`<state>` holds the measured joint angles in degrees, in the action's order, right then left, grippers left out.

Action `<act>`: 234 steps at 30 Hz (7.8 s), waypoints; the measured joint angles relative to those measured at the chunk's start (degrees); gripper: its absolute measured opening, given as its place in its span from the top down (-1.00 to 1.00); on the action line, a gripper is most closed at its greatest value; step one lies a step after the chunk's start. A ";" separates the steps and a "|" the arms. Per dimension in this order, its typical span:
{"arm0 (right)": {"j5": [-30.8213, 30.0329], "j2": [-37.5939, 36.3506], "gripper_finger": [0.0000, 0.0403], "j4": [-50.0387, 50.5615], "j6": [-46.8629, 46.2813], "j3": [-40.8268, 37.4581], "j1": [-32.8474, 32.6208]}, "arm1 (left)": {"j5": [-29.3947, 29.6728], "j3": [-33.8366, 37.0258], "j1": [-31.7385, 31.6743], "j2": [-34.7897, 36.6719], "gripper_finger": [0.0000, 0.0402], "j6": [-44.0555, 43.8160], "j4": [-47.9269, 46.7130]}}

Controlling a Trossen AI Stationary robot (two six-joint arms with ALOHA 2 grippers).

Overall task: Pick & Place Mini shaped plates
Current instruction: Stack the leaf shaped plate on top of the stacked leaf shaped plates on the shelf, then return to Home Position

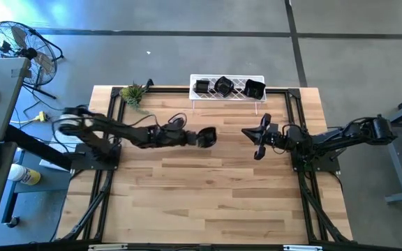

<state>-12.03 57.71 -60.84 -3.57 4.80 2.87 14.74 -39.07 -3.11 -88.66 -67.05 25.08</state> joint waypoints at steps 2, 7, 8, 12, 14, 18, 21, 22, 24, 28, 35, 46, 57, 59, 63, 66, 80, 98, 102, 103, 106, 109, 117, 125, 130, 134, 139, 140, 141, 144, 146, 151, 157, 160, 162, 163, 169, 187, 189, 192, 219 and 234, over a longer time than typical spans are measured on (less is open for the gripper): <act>0.00 0.01 0.97 -0.13 0.19 0.00 0.04 | 2.22 -1.99 0.07 -4.02 1.00 -1.84 2.92; -0.02 0.00 0.99 -0.36 1.07 -0.02 0.04 | 0.77 -8.51 0.11 -13.01 1.00 -4.69 2.63; -0.01 0.00 0.99 -0.35 1.07 -0.02 0.04 | 0.70 -9.69 0.11 -14.21 1.00 -4.76 2.62; -0.01 0.00 0.97 -0.40 1.06 -0.02 0.04 | -0.74 -13.14 0.07 -17.35 1.00 -4.81 1.87; 0.00 0.00 0.97 -0.64 1.07 -0.02 0.04 | -0.87 -14.35 0.07 -18.89 1.00 -4.81 1.58; -0.02 0.00 0.99 -0.85 1.07 -0.02 0.04 | 0.18 -14.53 -0.47 -19.60 1.00 -6.29 -0.71; -0.02 0.00 0.98 -0.96 1.07 -0.03 0.04 | 1.11 -14.72 -1.22 -20.96 1.00 -6.97 -0.86; -0.02 0.01 0.98 -1.10 1.07 -0.02 0.04 | 1.07 -14.57 -1.47 -21.32 1.00 -6.95 -2.13; -0.02 0.00 0.97 -1.22 1.07 -0.02 0.04 | 0.79 -14.38 -1.53 -21.34 1.00 -6.95 -2.31; -0.02 0.02 0.99 -1.44 1.07 -0.02 0.04 | 0.56 -14.65 -1.38 -21.03 0.98 -6.77 -4.49; -0.02 0.02 0.97 -1.60 1.07 -0.04 0.04 | 0.44 -14.58 -1.44 -21.12 0.79 -4.12 -6.89; -2.12 0.02 0.97 0.16 -2.32 0.34 0.00 | -15.64 -14.60 -5.07 -18.42 0.60 19.42 -9.19; -8.02 0.02 0.95 28.30 -15.52 12.82 -1.17 | -30.41 -13.90 -5.51 -16.45 0.68 38.07 -12.36; -11.15 0.15 0.94 37.53 -21.23 15.39 -2.83 | -30.54 -11.66 -5.51 -13.40 0.77 41.24 -11.10; -14.75 1.86 0.94 50.81 -33.47 18.94 -6.17 | -30.81 -1.79 -5.51 -7.80 0.97 43.50 1.94; -12.46 4.73 0.94 52.84 -39.73 20.69 -7.03 | -29.45 6.92 -5.54 -5.12 0.96 43.73 17.93; 1.13 27.00 0.56 62.54 -46.99 34.04 2.42 | -17.34 30.90 -5.53 -3.44 0.94 51.44 51.72; 9.45 35.82 0.83 59.67 -46.84 34.84 6.99 | -15.15 31.98 -5.51 -3.46 0.94 56.30 51.46; 9.37 35.72 0.98 59.22 -47.48 34.84 7.02 | -15.15 31.98 -5.51 -3.48 0.94 56.26 51.32; 9.38 35.71 0.98 59.13 -48.07 34.84 7.02 | -15.15 31.98 -5.51 -3.48 0.94 56.26 51.37; 9.52 35.71 0.96 59.22 -50.31 35.01 7.02 | -15.15 31.98 -5.51 -3.48 0.94 56.13 51.47; 10.17 35.12 0.98 59.23 -51.55 36.35 7.01 | -15.15 31.98 -5.51 -3.48 0.94 56.11 51.47; 7.50 28.23 0.98 62.66 -50.18 45.44 6.00 | -15.02 31.98 -5.51 -3.48 0.94 56.11 51.47; -1.09 26.36 0.98 83.76 -49.28 64.73 15.62 | -14.12 31.98 -5.49 -3.48 0.94 56.09 51.15; 0.05 26.91 0.98 88.19 -48.53 68.69 24.18 | -14.04 32.00 -5.49 -3.48 0.94 57.31 49.37; 1.26 26.93 0.97 87.76 -50.37 67.09 28.76 | -13.66 32.02 -5.49 -3.50 0.94 58.22 47.58; 2.02 26.95 0.97 86.60 -52.01 64.69 31.97 | -13.58 32.02 -5.49 -3.50 0.94 58.23 47.66; 2.49 26.95 0.97 85.91 -52.18 64.43 32.51 | -13.52 32.02 -5.49 -3.50 0.94 58.23 47.66; 3.02 26.95 0.97 85.77 -52.66 64.35 32.93 | -13.52 32.02 -5.49 -3.50 0.94 58.23 47.67; 3.19 27.23 0.96 85.38 -52.72 64.32 33.68 | -13.48 32.02 -5.49 -3.50 0.94 58.23 47.71; 3.69 27.62 0.96 84.99 -52.04 64.32 34.18 | -12.93 32.02 -5.49 -3.50 0.94 58.23 47.71; 6.05 29.55 0.89 83.37 -51.66 64.32 34.75 | -12.61 32.02 -5.49 -3.50 0.94 58.23 47.69; 6.14 30.05 0.73 82.82 -50.19 64.30 34.77 | -12.61 32.02 -5.49 -3.50 0.94 58.22 47.65; 6.24 30.05 0.63 82.91 -48.17 64.37 34.77 | -12.60 32.02 -5.49 -3.50 0.94 58.14 47.58; 6.32 30.05 0.58 83.41 -45.46 64.83 34.91 | -12.77 32.02 -5.49 -3.50 0.94 57.61 47.01; 6.68 29.99 0.56 83.87 -43.79 65.17 35.05 | -13.07 32.02 -5.49 -3.50 0.94 57.57 46.66; 8.35 27.29 0.66 85.91 -28.33 65.55 35.49 | -13.51 32.09 -5.49 -3.50 0.94 57.59 46.50; 13.97 27.62 0.99 92.42 -5.55 65.64 32.77 | -9.14 31.87 -5.51 -3.50 0.94 60.11 48.48; 13.85 28.12 0.99 92.60 -4.91 65.64 32.15 | -9.16 31.87 -5.51 -3.50 0.94 59.76 48.52; 13.16 28.97 0.98 92.50 -3.89 65.64 31.95 | -9.16 31.85 -5.51 -3.50 0.94 59.74 48.52; 16.56 16.07 1.00 63.37 7.71 42.44 19.34 | -17.86 34.29 -5.57 9.86 0.94 62.05 47.56; 16.31 -11.81 1.00 29.14 6.23 4.84 7.74 | -26.19 34.23 -16.13 28.38 0.94 60.72 27.31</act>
<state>4.28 45.91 -31.70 2.66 9.64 10.61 -11.45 -4.84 -19.24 -60.28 -6.32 52.39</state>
